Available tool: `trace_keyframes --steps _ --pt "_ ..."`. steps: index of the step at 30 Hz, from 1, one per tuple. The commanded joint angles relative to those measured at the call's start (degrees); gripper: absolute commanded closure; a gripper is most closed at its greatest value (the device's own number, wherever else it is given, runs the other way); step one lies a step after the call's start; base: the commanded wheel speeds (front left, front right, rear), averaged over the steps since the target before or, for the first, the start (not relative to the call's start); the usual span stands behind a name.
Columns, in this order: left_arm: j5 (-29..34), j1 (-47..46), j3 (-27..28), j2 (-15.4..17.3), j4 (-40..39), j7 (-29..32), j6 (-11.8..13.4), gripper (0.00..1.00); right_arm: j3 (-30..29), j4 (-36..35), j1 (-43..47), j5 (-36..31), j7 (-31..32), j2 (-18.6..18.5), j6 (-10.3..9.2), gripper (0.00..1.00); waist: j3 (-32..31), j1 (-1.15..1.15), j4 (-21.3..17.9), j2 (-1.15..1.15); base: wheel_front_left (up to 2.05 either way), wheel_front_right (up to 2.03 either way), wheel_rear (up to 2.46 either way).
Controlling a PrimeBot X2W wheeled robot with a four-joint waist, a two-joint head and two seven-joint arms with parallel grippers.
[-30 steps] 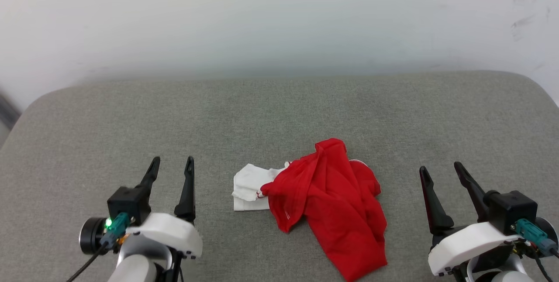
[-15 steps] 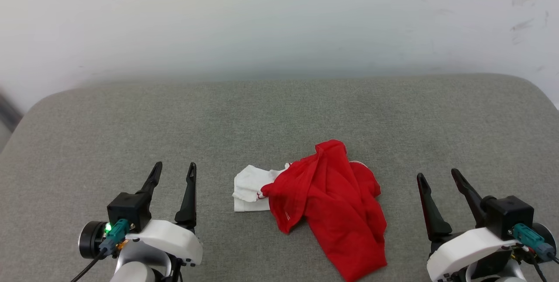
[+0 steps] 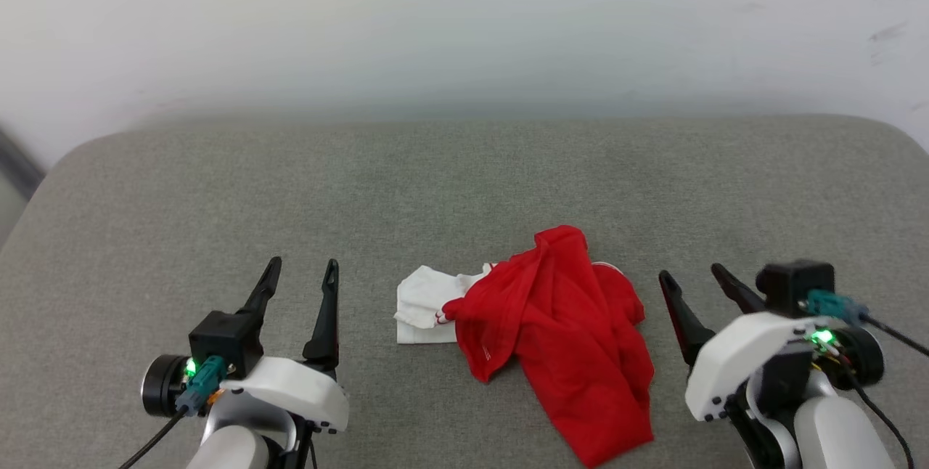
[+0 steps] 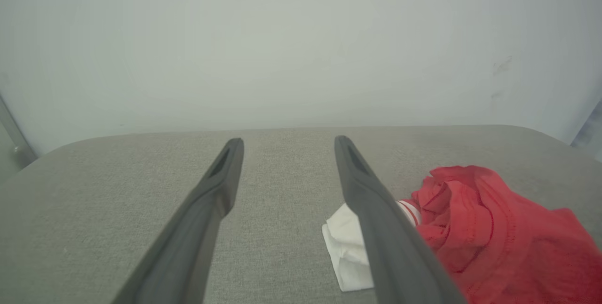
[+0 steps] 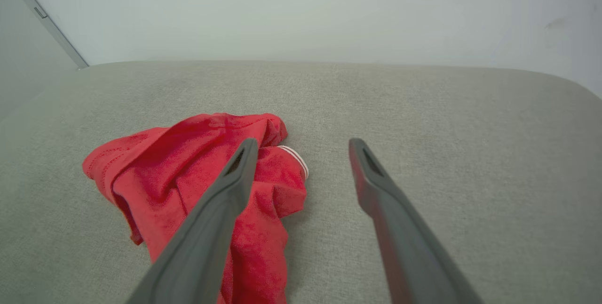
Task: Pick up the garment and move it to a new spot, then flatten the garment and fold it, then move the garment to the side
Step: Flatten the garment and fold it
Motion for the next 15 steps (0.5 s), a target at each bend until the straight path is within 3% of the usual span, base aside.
trace_keyframes --steps 1,8,15 --pt "0.4 -1.4 -0.1 -0.1 -0.1 0.1 -0.4 0.00 1.3 0.8 -2.1 1.3 2.7 0.0 -0.03 0.00 1.0 0.00 1.0 0.00 0.00 0.00 0.00" --pt "1.3 -5.2 -1.7 -0.6 0.9 -0.4 -1.9 0.00 12.5 3.6 -11.1 7.7 18.9 -2.0 -0.04 0.00 4.0 0.00 4.3 0.00 0.00 0.00 0.00" --pt "1.5 -7.4 -2.6 -2.0 2.4 -1.3 -2.6 0.00 21.4 7.0 -16.4 12.6 27.2 -4.9 -0.03 0.00 6.4 0.00 7.1 0.00 0.00 0.00 0.00"
